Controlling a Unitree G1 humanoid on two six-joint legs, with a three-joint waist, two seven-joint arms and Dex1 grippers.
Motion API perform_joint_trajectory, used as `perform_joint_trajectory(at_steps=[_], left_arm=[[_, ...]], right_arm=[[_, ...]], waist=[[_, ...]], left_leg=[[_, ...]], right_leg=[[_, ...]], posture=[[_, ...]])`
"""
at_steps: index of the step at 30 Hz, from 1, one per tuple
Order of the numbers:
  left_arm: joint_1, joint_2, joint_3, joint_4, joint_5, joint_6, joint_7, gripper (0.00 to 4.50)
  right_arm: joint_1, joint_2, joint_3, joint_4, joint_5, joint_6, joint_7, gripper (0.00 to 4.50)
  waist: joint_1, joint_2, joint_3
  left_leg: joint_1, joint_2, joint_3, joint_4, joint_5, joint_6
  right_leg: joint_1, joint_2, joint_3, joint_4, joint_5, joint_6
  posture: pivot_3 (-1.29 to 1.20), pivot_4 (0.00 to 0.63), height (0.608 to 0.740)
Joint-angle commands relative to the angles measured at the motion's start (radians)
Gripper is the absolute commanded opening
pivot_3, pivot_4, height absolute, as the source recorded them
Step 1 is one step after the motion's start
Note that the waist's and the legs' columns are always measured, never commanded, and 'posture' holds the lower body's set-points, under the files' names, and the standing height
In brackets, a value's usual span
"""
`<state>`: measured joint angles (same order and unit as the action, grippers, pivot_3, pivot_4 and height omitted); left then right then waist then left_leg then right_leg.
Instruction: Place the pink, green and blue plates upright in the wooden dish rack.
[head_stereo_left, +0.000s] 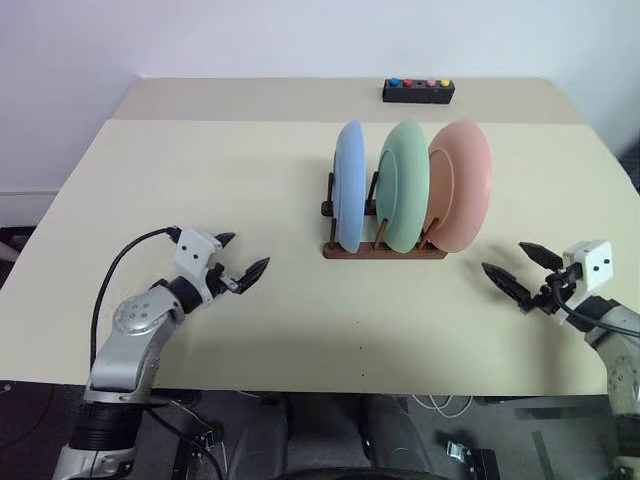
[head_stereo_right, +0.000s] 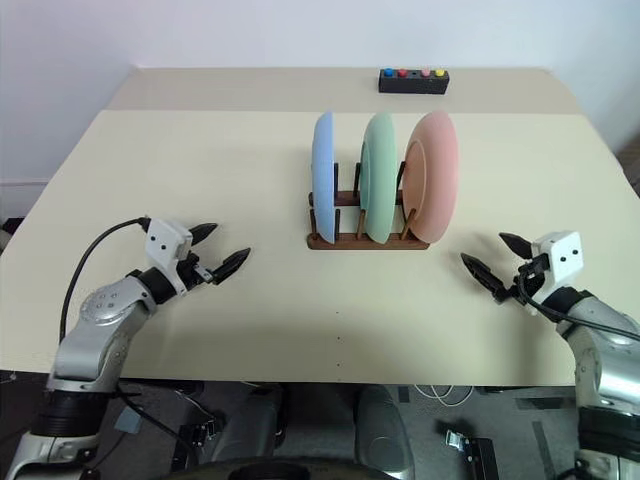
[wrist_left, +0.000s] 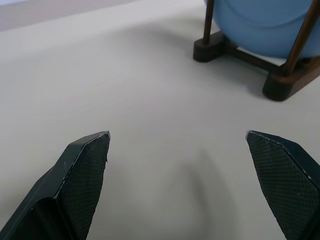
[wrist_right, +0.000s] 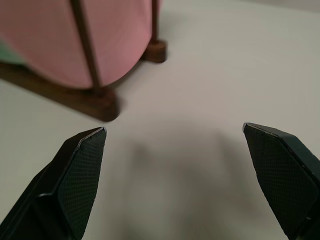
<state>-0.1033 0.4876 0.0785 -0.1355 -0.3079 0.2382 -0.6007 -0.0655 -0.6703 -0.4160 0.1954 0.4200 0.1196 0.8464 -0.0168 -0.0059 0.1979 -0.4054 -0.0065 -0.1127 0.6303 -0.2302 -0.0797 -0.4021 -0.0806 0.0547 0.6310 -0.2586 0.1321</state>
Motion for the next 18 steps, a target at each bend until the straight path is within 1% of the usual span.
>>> perform_joint_trajectory(at_steps=[1,5,14,18], left_arm=[[0.005,0.001,0.038,0.003,0.01,-0.044,0.011,4.5],[0.02,0.0,0.045,-0.006,0.011,-0.048,0.017,4.5],[0.051,0.003,0.043,-0.068,0.001,-0.003,0.037,4.5],[0.033,0.002,0.041,-0.062,0.006,0.008,0.042,4.5]], right_arm=[[-0.034,-0.003,-0.012,0.059,-0.013,-0.054,-0.01,4.47],[-0.087,-0.018,-0.014,0.135,-0.014,-0.101,0.006,4.47],[-0.106,0.002,-0.003,0.198,-0.019,-0.156,0.004,4.47],[-0.137,0.005,0.013,0.244,-0.037,-0.182,-0.002,4.47]], waist=[[0.001,0.0,0.0],[0.0,0.0,0.0],[-0.001,0.0,0.0],[-0.002,0.0,0.0]], left_leg=[[0.0,0.0,0.0,0.0,0.0,0.0],[0.0,0.0,0.0,-0.001,0.0,0.0],[0.0,0.0,0.0,-0.001,0.0,0.0],[0.001,0.0,0.0,-0.001,0.0,0.0]], right_leg=[[0.0,0.0,0.0,0.0,0.0,0.0],[0.0,0.0,0.0,0.0,0.001,0.002],[0.0,0.0,0.0,0.0,0.001,0.002],[0.0,0.0,0.0,0.0,0.001,0.002]], posture=[[0.0,0.15,0.734],[0.0,0.15,0.734],[0.0,0.15,0.734],[0.0,0.15,0.734]])
